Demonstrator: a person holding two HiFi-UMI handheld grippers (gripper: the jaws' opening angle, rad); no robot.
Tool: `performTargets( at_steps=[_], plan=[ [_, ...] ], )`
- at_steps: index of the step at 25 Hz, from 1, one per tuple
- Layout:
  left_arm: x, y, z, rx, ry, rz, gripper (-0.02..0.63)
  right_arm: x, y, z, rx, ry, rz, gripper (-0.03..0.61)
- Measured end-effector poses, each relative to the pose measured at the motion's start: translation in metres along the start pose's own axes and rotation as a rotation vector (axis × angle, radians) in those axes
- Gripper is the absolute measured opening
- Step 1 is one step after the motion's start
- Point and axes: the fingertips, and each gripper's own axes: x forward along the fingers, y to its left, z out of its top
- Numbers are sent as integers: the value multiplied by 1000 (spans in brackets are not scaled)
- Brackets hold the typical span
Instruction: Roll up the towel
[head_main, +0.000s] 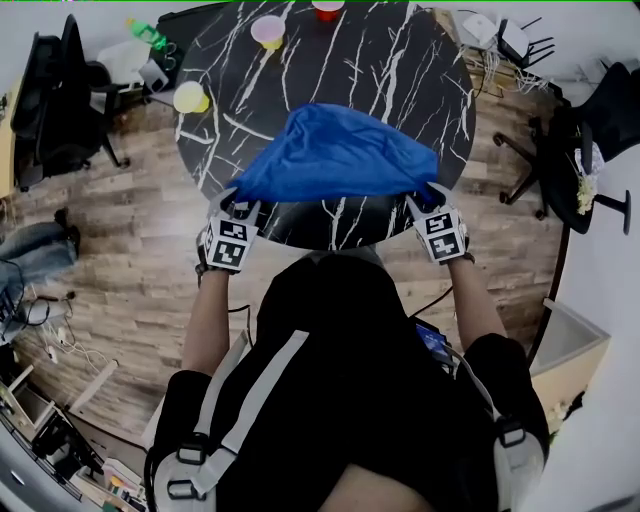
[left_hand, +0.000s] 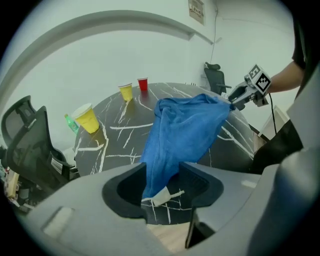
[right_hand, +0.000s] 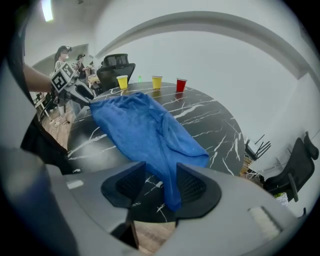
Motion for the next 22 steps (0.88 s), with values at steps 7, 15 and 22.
performTargets(
  at_steps=[7, 15, 22],
  plan=[
    [9, 11, 52, 33, -76, 9, 210, 14, 1, 46, -42, -70, 24, 191],
    [41, 24, 90, 34, -57, 14, 201, 45, -6, 84, -53, -80, 57, 186],
    [65, 23, 99, 10, -21, -4, 195, 65, -13, 96, -46, -73, 122, 162]
  ],
)
